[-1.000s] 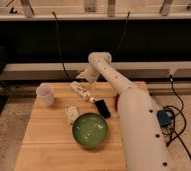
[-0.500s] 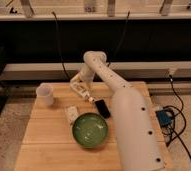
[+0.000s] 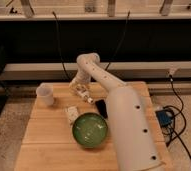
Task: Place the bottle in the ceramic bowl
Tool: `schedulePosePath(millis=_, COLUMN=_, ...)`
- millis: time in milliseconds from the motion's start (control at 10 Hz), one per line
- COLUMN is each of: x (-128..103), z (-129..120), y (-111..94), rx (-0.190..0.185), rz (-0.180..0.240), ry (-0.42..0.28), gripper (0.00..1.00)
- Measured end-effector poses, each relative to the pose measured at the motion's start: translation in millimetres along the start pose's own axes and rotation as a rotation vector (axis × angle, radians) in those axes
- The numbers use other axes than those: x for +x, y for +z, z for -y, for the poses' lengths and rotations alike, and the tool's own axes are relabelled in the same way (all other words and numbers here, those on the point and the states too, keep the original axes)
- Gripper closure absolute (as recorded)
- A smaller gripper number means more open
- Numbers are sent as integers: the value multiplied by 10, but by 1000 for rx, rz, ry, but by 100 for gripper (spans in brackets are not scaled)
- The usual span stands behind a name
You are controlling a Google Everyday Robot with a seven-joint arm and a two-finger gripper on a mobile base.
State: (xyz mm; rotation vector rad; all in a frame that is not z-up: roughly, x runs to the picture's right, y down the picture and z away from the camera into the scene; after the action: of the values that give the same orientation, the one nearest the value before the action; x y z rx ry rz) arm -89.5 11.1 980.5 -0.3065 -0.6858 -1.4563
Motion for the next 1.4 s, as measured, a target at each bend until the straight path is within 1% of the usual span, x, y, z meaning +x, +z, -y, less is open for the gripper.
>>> schedulePosePath(millis=100, x=-9, z=-12, y=16, rx=-20, rz=-6, ry=-19, gripper=20)
schedulePosePath(millis=200, x=-18, z=-35, y=30, rx=-51, rz=-19, ry=-45, gripper=25)
schedulePosePath(millis=300, x=-35, z=-30, y=49, rx=-69, rz=-26, ry=-60, gripper=33)
schedulePosePath(millis=500, x=-62, z=-34, y=82, rx=-109, rz=-37, ry=-83, gripper=52)
schedulePosePath(millis=600, x=-71, z=-44, y=90, rx=-142, rz=-43, ry=-95, gripper=63)
schedulePosePath(millis=700, x=-92, z=-19, y=99, rx=-158, rz=-39, ry=-100, gripper=73)
schedulePosePath(millis=800, x=-100, z=-16, y=91, rx=-156, rz=-35, ry=-98, gripper=81)
schedulePosePath(millis=900, x=-100, z=-65, y=39, rx=-161, rz=-31, ry=-82, gripper=94)
schedulePosePath(millis=1000, x=-86, z=-66, y=-21, rx=-158, rz=-30, ry=-72, gripper=97)
schedulePosePath(millis=1200, x=-65, z=1, y=-238, rx=-140, rz=-28, ry=-47, gripper=98)
schedulePosePath(millis=1400, x=-110, z=-41, y=-432, rx=-138, rz=-14, ry=5, gripper=98)
